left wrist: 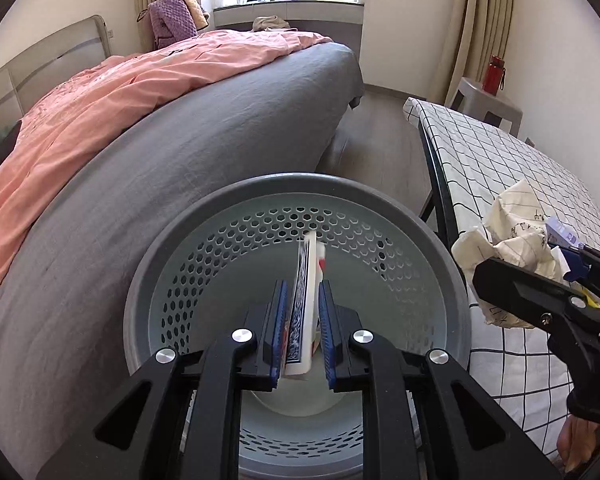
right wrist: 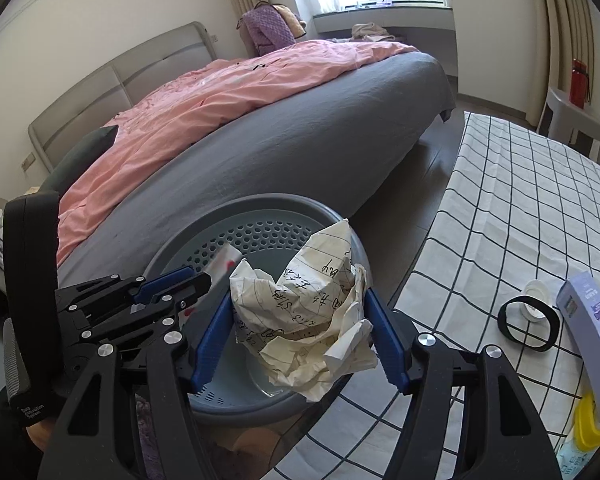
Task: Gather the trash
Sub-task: 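Carry the tube and paper over the wastebasket and open both tools, then withdraw both tools from the wastebasket back toward the table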
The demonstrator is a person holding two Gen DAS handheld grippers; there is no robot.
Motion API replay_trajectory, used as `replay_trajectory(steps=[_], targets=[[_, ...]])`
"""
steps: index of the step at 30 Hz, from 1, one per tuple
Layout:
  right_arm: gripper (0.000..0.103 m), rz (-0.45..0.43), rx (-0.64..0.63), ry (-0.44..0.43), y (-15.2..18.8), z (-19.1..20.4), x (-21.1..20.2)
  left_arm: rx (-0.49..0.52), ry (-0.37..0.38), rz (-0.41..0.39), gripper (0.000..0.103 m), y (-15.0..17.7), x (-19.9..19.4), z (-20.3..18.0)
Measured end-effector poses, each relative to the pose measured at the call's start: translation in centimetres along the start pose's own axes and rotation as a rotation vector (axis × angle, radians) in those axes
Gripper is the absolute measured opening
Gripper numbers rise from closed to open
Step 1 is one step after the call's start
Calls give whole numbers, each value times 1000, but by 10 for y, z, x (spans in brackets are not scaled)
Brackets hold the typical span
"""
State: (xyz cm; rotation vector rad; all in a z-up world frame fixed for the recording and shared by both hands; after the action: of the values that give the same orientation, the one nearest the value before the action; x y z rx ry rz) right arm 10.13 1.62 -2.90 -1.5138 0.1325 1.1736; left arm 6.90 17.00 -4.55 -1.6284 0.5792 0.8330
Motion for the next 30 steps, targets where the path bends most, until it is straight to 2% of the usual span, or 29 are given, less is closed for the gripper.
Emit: replay_trajectory(steps=[7, 11, 13, 16, 24, 30], targets=[[66, 25, -9, -32, -2, 5, 15, -19, -9, -1, 16, -1, 2, 10], [73, 19, -18, -38, -4, 7, 18, -33, -23, -12, 18, -2, 0, 16], [76, 20, -20, -42, -5, 8, 18, -41, -30, -16, 32, -3, -1, 19], [82, 15, -14, -40, -6, 9, 18, -54, -44, -31, 46, -4, -5, 23], [84, 8, 1, -27, -5, 7, 17, -74, -64, -41, 51, -6, -7, 30], [84, 9, 6, -15, -1, 8, 14, -74, -76, -63, 62, -6, -11, 30]])
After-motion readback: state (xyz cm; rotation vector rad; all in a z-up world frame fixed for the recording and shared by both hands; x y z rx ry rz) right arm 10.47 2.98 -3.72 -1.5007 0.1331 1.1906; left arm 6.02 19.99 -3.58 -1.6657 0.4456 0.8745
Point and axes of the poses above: each gripper's, at about its wrist camera, not at the fingertips, and x roughly the way its jaws point, z to its left, y to its underside, the point moved 2 cm from there along x, roughly the way its jaws point, and after that the axes turned 8 degrees about -x, right-handed, at the moved point
